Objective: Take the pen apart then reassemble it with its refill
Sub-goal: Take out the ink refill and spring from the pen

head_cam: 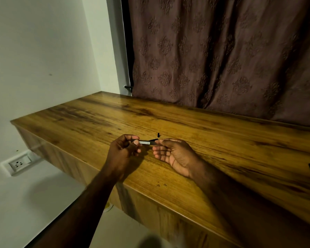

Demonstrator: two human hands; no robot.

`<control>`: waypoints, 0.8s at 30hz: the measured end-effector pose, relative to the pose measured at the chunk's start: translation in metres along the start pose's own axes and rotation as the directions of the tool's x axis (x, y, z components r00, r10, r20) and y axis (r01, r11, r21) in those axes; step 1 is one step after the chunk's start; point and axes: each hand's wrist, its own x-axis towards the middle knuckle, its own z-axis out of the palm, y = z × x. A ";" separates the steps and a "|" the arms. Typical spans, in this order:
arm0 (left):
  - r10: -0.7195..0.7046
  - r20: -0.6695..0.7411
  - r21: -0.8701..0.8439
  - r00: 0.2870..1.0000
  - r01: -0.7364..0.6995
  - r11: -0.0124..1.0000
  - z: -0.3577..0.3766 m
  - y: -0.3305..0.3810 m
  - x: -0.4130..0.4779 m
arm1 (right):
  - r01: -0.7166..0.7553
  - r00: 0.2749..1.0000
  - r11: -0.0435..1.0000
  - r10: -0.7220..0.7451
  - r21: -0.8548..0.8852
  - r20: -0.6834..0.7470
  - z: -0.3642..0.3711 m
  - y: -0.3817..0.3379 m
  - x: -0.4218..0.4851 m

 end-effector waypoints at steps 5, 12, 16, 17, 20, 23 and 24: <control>-0.003 -0.006 0.054 1.000 0.003 0.999 -0.003 -0.001 0.002 | 0.020 1.000 0.999 -0.019 -0.031 0.016 0.000 0.001 -0.001; -0.002 -0.012 0.056 1.000 0.002 0.998 -0.001 -0.001 0.002 | 0.026 0.999 0.997 -0.028 -0.066 -0.027 0.001 0.002 0.000; -0.012 -0.008 0.054 1.000 0.013 0.998 -0.002 0.000 0.002 | 0.014 0.999 0.996 -0.017 -0.088 -0.034 0.001 0.002 0.000; -0.015 -0.005 0.049 1.000 0.015 0.999 -0.002 0.000 0.002 | 0.013 0.999 0.995 -0.016 -0.097 -0.036 0.001 0.002 0.000; -0.022 -0.001 0.020 1.000 0.022 1.000 0.000 0.002 0.001 | 0.022 0.999 0.992 -0.028 -0.121 -0.047 0.001 0.002 0.000; -0.033 0.001 0.026 0.999 0.033 0.999 -0.002 0.001 0.002 | 0.042 0.997 0.990 -0.050 -0.133 -0.052 0.001 0.004 0.000; -0.038 -0.001 0.024 0.999 0.038 0.999 -0.002 0.001 0.002 | 0.051 0.997 0.989 -0.059 -0.142 -0.056 0.001 0.004 -0.001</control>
